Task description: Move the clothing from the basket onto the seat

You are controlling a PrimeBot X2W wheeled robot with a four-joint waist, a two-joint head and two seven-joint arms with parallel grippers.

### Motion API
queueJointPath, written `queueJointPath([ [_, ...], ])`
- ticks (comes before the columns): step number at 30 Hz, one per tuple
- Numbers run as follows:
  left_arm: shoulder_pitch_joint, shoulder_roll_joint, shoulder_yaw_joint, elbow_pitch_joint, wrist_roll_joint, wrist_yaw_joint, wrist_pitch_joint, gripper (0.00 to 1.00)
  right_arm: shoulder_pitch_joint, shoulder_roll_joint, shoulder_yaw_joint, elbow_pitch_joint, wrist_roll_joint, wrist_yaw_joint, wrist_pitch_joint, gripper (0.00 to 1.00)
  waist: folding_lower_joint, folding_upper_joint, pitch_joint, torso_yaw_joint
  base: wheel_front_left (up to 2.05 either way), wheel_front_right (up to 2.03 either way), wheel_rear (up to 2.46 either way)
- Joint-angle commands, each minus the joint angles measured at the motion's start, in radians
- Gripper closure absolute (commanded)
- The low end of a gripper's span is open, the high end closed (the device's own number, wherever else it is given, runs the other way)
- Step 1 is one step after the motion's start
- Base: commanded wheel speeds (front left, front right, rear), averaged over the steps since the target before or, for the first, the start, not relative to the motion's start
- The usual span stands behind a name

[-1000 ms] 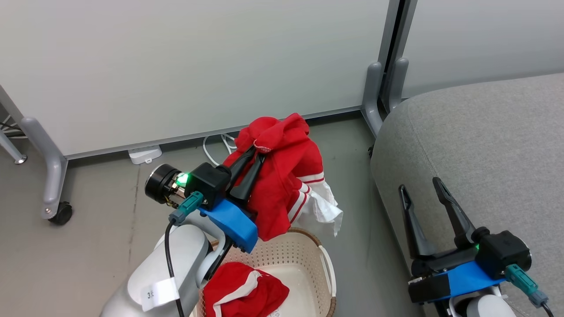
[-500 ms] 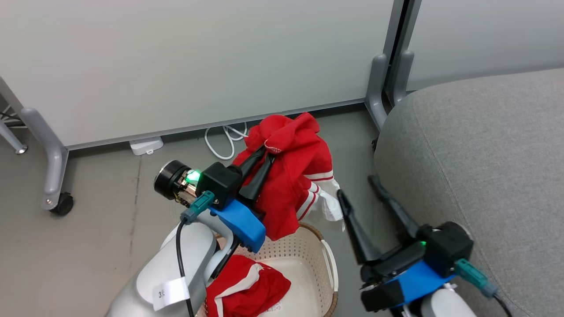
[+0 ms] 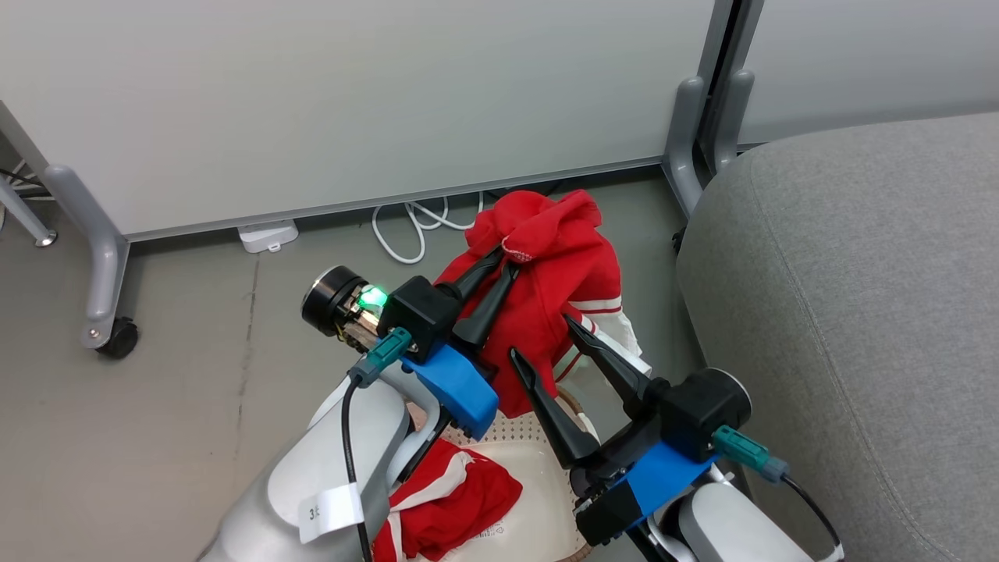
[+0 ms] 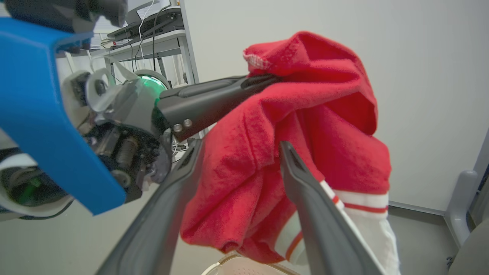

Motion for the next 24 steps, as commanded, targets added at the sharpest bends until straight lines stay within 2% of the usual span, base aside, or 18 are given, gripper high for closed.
queueJointPath([
  [1,-0.020,-0.005,-0.003,0.001,0.005,-0.004,-0.005,1.00,-0.032,-0.001,0.007,0.026,-0.003,0.000,-0.003,0.00,-0.0001,-0.0001,0.007,0.005,0.00,0.00,0.00],
  [10,-0.042,-0.026,-0.014,0.003,0.016,-0.010,-0.005,1.00,-0.130,-0.001,0.046,0.183,0.037,0.000,-0.003,0.00,-0.0001,-0.0001,0.030,0.025,0.00,0.00,0.00],
  [11,-0.043,-0.028,-0.016,0.003,0.016,-0.009,-0.005,1.00,-0.137,-0.001,0.053,0.197,0.049,0.000,-0.003,0.60,-0.0001,-0.0001,0.031,0.025,0.00,0.00,0.00],
  [12,-0.044,-0.029,-0.016,0.004,0.017,-0.009,-0.005,1.00,-0.145,-0.001,0.058,0.206,0.058,0.000,-0.003,1.00,-0.0001,-0.0001,0.031,0.026,0.00,0.00,0.00],
  [24,-0.041,-0.029,-0.017,0.011,0.011,-0.009,-0.005,1.00,-0.164,0.000,0.071,0.221,0.087,0.000,-0.003,1.00,-0.0001,-0.0001,0.024,0.021,0.00,0.00,0.00],
])
